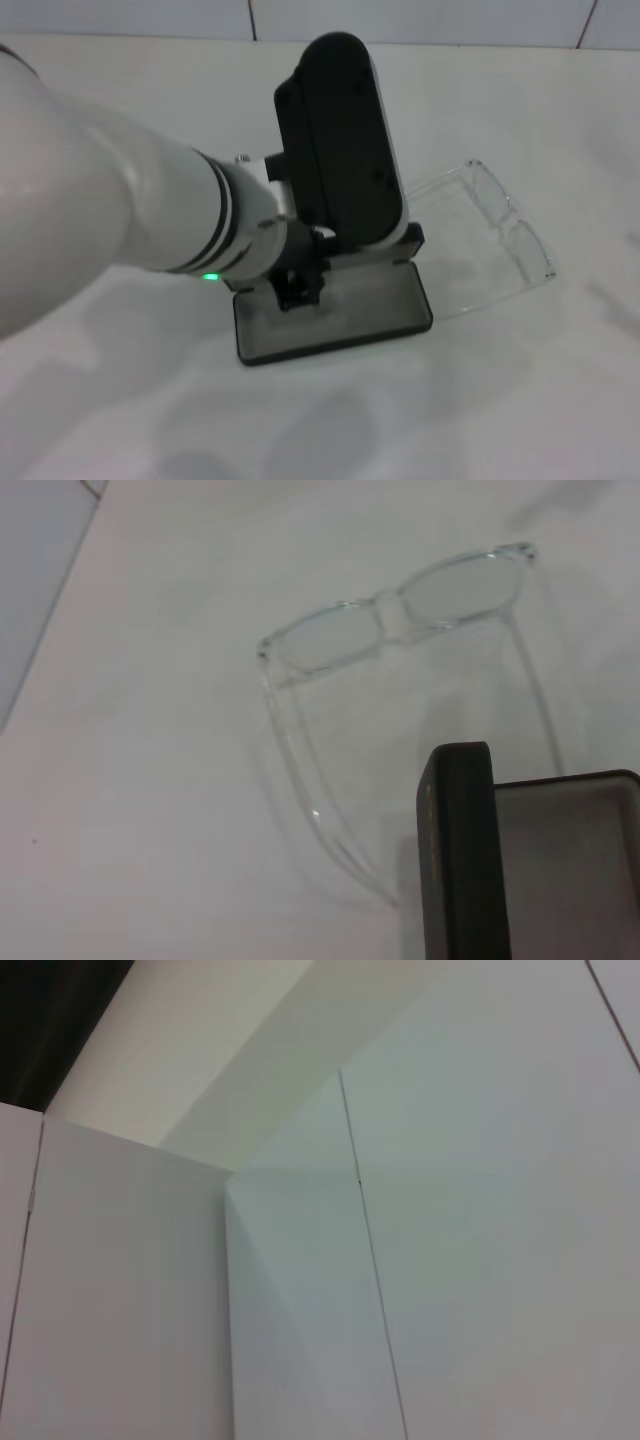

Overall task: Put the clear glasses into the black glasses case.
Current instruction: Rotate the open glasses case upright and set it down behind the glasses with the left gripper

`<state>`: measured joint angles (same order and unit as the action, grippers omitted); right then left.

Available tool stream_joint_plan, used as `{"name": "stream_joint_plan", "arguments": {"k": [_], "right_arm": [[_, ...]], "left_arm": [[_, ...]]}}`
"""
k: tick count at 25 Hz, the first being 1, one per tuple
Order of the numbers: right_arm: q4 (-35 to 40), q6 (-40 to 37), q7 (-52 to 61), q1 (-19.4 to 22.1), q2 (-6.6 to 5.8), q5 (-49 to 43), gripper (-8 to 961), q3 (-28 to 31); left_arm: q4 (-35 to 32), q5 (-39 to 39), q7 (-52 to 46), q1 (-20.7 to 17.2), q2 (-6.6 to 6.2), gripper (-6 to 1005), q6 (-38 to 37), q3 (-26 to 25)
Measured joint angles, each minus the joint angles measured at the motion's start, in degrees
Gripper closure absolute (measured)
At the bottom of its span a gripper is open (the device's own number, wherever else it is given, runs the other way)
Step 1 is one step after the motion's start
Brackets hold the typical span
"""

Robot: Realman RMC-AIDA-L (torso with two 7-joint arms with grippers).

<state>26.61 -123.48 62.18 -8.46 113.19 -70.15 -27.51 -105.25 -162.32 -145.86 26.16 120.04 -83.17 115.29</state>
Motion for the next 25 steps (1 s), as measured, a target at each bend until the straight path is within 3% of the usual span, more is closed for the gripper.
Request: {"name": "stream_joint_plan", "arguments": {"k": [12, 25], "right_arm": [[-0.2, 0.0, -0.1, -1.5, 0.02, 0.0, 81, 0.2], [-0.5, 0.1, -0.3, -1.7, 0.02, -0.1, 82, 0.3]], "left_arm": [[-0.4, 0.4, -4.4, 0.1, 0.35, 764, -0.2, 10.4], [5.0, 0.6, -4.7, 1.3, 0.37, 748, 5.8, 11.0]]}}
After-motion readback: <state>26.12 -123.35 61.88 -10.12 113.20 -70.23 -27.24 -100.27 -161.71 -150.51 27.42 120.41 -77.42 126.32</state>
